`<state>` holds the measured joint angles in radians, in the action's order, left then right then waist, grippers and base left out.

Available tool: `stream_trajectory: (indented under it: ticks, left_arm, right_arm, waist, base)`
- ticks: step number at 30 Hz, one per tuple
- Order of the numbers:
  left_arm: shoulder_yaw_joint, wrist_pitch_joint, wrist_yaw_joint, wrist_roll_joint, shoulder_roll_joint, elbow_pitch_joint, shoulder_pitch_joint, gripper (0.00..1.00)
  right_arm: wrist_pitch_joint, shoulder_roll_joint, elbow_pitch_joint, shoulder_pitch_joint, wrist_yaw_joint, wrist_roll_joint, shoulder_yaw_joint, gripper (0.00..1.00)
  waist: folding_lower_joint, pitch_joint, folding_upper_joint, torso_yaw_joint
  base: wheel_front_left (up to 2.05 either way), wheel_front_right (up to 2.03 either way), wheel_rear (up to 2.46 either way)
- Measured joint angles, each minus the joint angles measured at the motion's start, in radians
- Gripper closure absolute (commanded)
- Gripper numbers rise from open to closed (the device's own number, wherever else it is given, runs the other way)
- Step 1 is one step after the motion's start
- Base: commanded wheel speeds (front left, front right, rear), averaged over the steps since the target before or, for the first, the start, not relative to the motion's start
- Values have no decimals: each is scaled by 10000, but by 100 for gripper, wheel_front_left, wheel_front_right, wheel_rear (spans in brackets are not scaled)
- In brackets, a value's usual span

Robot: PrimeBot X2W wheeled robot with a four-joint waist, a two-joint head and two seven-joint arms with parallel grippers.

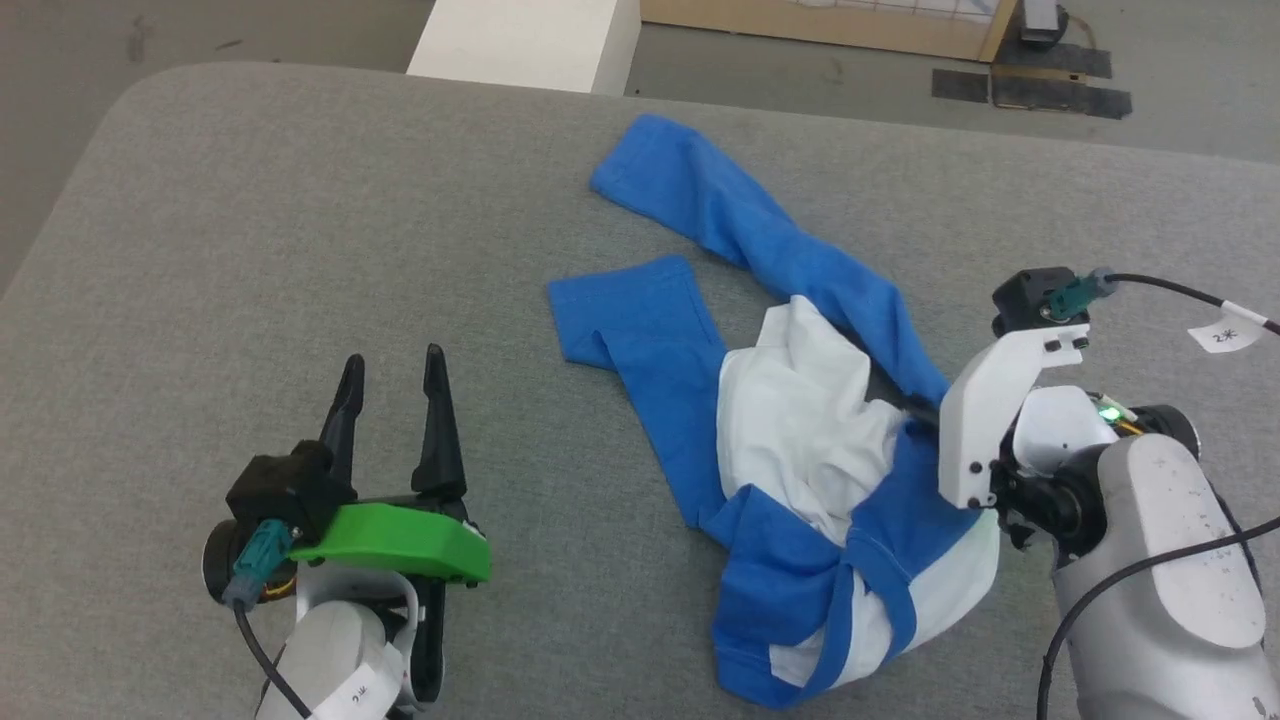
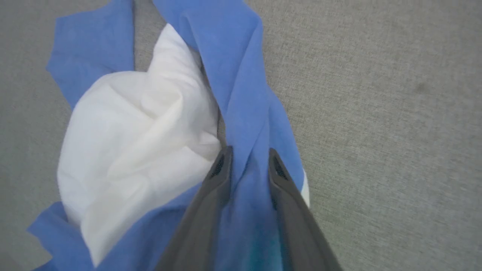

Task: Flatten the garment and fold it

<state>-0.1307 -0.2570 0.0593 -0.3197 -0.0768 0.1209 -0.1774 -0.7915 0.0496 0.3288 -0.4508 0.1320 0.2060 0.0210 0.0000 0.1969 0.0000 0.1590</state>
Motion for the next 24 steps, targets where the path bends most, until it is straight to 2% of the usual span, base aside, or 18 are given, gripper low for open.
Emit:
stream_trajectory:
  ticks: [4, 10, 14, 15, 17, 21, 22, 23, 24]
  left_arm:
    - [238, 0, -236, 46, 132, 128, 153, 0]
    - [376, 0, -414, 265, 190, 378, 497, 0]
    - [462, 0, -510, 326, 205, 506, 662, 0]
    - [468, 0, -594, 328, 209, 600, 811, 0]
    - [460, 0, -633, 328, 215, 660, 907, 0]
    - [366, 0, -698, 326, 217, 815, 985, 0]
    - [295, 0, -732, 324, 217, 899, 999, 0]
    - [196, -2, -765, 316, 219, 978, 1011, 0]
    - [79, 0, -769, 274, 221, 1062, 1011, 0]
  right_arm:
    - [579, 0, -148, 5, 0, 71, 399, 100]
    - [2750, -10, -1114, 636, 0, 117, 1824, 100]
    - [3616, -13, -1710, 1754, 2, 94, 3242, 100]
    - [3820, -8, -1793, 2634, 0, 169, 4449, 100]
    - [3858, -6, -1697, 3167, 0, 288, 5219, 100]
    - [3873, 0, -1189, 3856, 0, 382, 6138, 100]
    - [3887, 0, -1081, 4010, 0, 364, 6201, 76]
    - [3960, 0, -1058, 4165, 0, 351, 6163, 16]
    - [4080, -2, -1089, 4298, 0, 351, 6031, 0]
  waist:
    - [0, -120, 0, 42]
    - [0, -559, 0, -116]
    - [0, -906, 0, -310]
    - [0, -1108, 0, -518]
    - [0, -1218, 0, -690]
    - [0, -1374, 0, -1013]
    - [0, -1410, 0, -1095]
    - [0, -1444, 0, -1175]
    - [0, -1473, 0, -1246]
  base:
    - [0, 0, 0]
    - [0, 0, 0]
    - [0, 0, 0]
    - [0, 0, 0]
    - [0, 0, 0]
    - [0, 0, 0]
    - [0, 0, 0]
    - [0, 0, 0]
    - [0, 0, 0]
